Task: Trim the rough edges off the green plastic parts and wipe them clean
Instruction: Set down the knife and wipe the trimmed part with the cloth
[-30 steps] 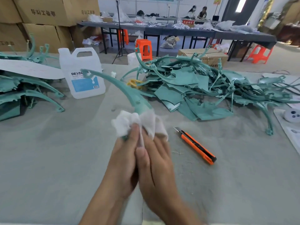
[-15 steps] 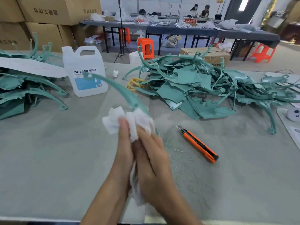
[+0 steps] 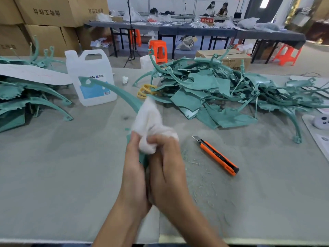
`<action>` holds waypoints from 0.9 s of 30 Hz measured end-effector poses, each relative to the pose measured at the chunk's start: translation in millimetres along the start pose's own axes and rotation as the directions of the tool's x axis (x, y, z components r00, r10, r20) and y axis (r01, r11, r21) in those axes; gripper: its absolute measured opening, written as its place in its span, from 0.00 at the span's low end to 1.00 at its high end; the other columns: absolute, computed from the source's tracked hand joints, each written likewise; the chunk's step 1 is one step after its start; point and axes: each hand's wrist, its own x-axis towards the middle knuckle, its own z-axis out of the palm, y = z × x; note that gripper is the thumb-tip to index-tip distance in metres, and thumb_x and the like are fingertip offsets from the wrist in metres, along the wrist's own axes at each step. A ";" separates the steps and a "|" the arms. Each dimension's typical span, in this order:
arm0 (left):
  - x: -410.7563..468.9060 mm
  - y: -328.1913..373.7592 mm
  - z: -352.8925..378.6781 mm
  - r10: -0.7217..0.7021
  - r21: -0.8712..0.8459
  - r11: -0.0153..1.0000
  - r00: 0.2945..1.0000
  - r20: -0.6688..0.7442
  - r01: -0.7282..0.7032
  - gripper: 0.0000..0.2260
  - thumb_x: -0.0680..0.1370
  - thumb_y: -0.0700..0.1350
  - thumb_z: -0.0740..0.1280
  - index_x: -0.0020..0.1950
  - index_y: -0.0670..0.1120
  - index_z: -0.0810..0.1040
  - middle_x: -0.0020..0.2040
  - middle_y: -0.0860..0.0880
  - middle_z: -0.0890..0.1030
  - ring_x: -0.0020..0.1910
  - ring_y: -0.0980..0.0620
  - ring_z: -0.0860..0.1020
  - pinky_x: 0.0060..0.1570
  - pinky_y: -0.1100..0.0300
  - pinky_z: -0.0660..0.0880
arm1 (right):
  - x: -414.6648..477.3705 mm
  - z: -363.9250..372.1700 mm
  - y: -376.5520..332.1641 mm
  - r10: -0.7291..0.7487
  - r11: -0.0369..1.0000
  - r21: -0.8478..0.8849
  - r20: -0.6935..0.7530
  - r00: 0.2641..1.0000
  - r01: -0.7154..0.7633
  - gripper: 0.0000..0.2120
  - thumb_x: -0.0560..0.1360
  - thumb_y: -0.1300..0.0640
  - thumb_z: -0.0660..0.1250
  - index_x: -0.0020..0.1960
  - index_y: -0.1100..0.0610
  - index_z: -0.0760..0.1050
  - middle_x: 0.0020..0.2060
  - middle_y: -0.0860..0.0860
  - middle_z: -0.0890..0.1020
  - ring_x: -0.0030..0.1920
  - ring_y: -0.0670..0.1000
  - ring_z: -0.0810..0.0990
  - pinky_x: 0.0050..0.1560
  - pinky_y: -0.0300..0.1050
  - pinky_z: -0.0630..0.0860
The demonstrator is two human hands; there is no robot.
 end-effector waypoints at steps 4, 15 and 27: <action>-13.1 -6.6 1.0 0.027 0.146 0.989 0.998 0.063 -0.036 0.24 0.76 0.64 0.60 0.59 0.51 0.85 0.59 0.47 0.84 0.57 0.52 0.83 0.48 0.60 0.81 | 31.9 -15.2 24.8 0.232 0.956 -0.176 -0.047 0.972 -0.236 0.10 0.84 0.63 0.57 0.61 0.57 0.74 0.55 0.54 0.75 0.58 0.53 0.73 0.61 0.53 0.71; 23.6 12.2 -24.0 0.045 0.167 0.986 0.974 -0.224 -0.007 0.22 0.81 0.62 0.59 0.50 0.51 0.87 0.53 0.46 0.86 0.50 0.48 0.86 0.38 0.54 0.82 | 4.4 -45.7 9.7 0.476 0.450 0.595 0.471 0.743 -0.666 0.18 0.81 0.49 0.65 0.64 0.60 0.81 0.60 0.63 0.83 0.59 0.64 0.83 0.60 0.59 0.80; 12.8 22.2 -24.2 -0.017 0.072 0.997 0.997 -0.082 0.023 0.35 0.62 0.67 0.79 0.63 0.50 0.81 0.59 0.47 0.83 0.56 0.49 0.82 0.59 0.48 0.80 | -3.6 -42.2 3.3 -0.258 0.852 -0.405 0.226 0.939 0.331 0.12 0.74 0.60 0.72 0.52 0.46 0.77 0.40 0.42 0.71 0.44 0.50 0.72 0.47 0.39 0.70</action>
